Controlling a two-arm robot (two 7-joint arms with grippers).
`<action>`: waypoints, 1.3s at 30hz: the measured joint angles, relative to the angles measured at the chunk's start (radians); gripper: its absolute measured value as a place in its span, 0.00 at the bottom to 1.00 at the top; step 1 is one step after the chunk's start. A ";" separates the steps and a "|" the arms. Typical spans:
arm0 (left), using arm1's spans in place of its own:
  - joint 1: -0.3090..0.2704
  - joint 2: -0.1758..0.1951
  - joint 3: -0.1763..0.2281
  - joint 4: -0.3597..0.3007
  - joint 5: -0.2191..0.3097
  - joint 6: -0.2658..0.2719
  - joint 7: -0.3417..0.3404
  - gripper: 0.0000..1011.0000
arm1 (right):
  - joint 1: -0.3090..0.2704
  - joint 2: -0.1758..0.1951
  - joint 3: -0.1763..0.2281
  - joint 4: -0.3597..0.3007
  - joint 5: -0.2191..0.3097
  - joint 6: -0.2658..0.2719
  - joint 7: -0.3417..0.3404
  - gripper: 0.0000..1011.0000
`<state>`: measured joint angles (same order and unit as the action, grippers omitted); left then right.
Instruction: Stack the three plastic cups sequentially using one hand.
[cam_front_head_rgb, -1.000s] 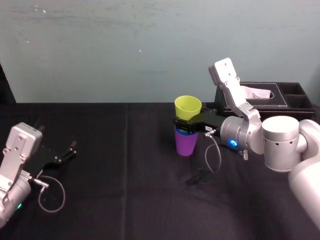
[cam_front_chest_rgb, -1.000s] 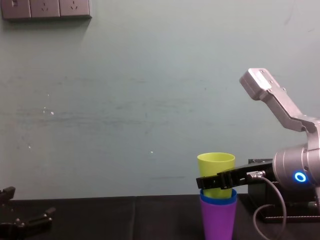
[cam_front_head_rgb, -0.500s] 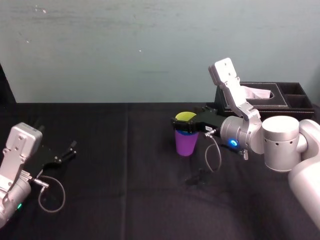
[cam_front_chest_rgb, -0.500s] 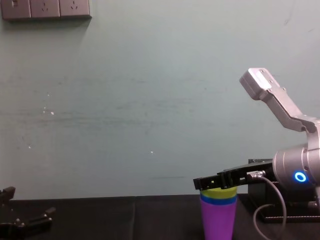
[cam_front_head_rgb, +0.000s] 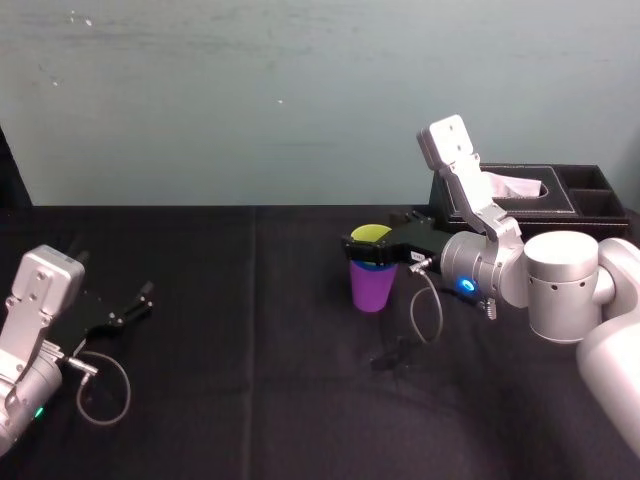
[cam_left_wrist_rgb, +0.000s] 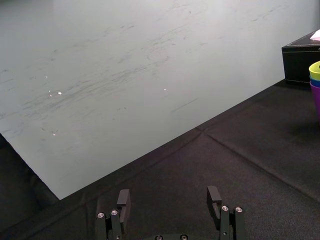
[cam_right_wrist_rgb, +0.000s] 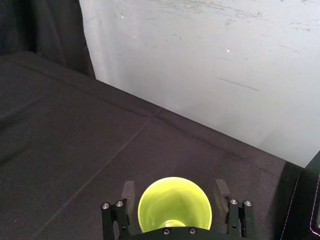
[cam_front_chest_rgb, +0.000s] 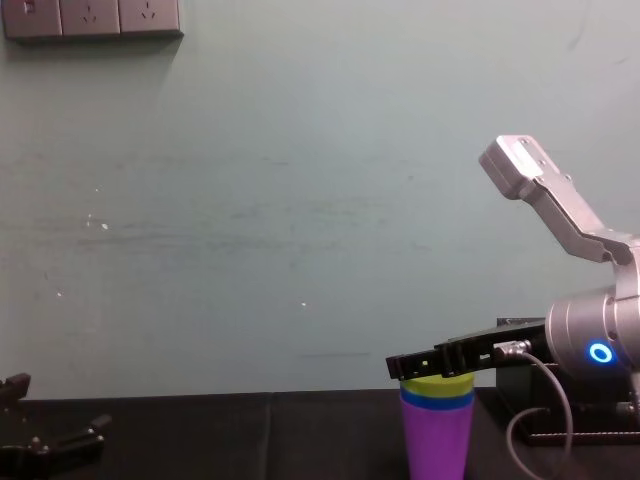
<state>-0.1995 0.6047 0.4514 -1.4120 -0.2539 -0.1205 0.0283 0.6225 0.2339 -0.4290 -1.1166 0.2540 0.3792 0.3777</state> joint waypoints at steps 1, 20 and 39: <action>0.000 0.000 0.000 0.000 0.000 0.000 0.000 0.99 | 0.000 0.000 0.000 0.000 0.000 0.000 0.000 0.99; 0.000 0.000 0.000 0.000 0.000 0.000 0.000 0.99 | -0.153 0.021 0.071 -0.212 -0.043 -0.112 -0.110 0.99; 0.000 0.000 0.000 0.000 0.000 0.000 0.000 0.99 | -0.467 -0.042 0.159 -0.360 -0.135 -0.301 -0.350 0.99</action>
<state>-0.1995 0.6047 0.4514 -1.4120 -0.2539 -0.1205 0.0283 0.1553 0.1921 -0.2704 -1.4764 0.1185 0.0782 0.0273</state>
